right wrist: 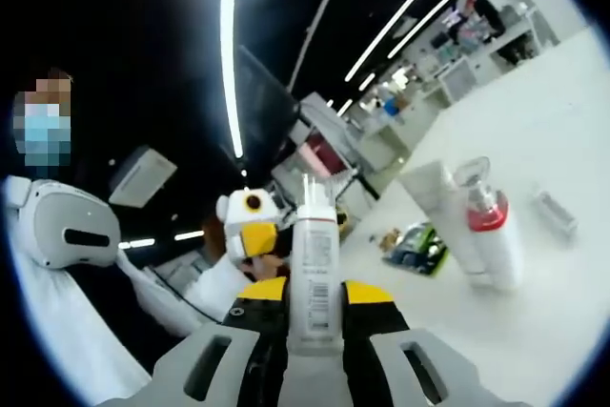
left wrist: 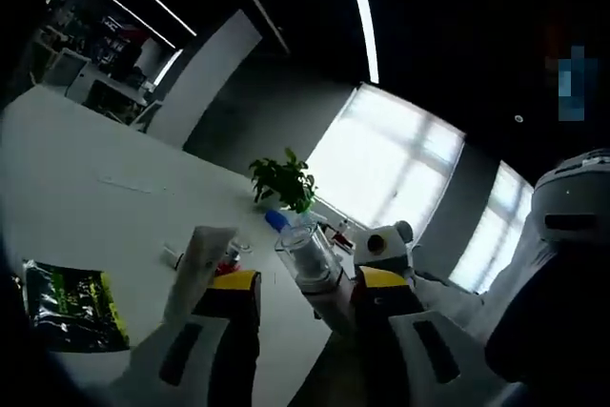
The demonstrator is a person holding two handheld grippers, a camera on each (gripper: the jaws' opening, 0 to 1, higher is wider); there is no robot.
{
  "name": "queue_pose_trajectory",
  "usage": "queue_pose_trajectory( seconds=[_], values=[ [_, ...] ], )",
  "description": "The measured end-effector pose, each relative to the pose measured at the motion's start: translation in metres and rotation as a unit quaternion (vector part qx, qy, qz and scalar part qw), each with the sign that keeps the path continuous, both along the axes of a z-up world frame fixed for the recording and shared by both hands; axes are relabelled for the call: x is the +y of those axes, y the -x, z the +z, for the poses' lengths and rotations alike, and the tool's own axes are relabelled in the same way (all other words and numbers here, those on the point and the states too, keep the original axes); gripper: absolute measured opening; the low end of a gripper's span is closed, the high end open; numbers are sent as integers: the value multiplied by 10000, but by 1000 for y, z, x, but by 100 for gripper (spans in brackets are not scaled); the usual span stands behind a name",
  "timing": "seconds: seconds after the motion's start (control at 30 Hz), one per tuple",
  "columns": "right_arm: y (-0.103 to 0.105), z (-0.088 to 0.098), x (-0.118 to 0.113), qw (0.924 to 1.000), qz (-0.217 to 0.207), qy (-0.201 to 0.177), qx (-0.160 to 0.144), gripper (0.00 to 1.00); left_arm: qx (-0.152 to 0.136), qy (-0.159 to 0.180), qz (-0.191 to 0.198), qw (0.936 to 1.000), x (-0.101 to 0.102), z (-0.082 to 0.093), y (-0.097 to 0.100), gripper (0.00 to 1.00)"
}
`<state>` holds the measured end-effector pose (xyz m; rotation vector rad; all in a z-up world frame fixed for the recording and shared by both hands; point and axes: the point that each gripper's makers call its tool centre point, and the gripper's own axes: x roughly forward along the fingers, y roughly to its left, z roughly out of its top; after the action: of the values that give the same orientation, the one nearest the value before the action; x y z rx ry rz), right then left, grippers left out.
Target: Arrange the skincare products in the storage area until every visible bottle or jar stands upright without overlapping.
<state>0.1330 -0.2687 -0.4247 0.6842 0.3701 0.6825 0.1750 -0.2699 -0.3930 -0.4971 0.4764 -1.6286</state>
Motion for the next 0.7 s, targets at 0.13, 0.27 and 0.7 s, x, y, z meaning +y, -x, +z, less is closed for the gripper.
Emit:
queue_pose_trajectory(
  seconds=[0.13,0.27,0.7],
  values=[
    [0,-3,4,9999,152,2,7,13,-93,-170,-102,9998,-3,-8,5,31],
    [-2,-5,6,9997,244,34,19,13,83,-7,-283,9996,-6,-3,13,27],
    [-5,-44,6,9897,922,1095,11,13,-307,-581,-378,9971,-9,-32,18,20]
  ],
)
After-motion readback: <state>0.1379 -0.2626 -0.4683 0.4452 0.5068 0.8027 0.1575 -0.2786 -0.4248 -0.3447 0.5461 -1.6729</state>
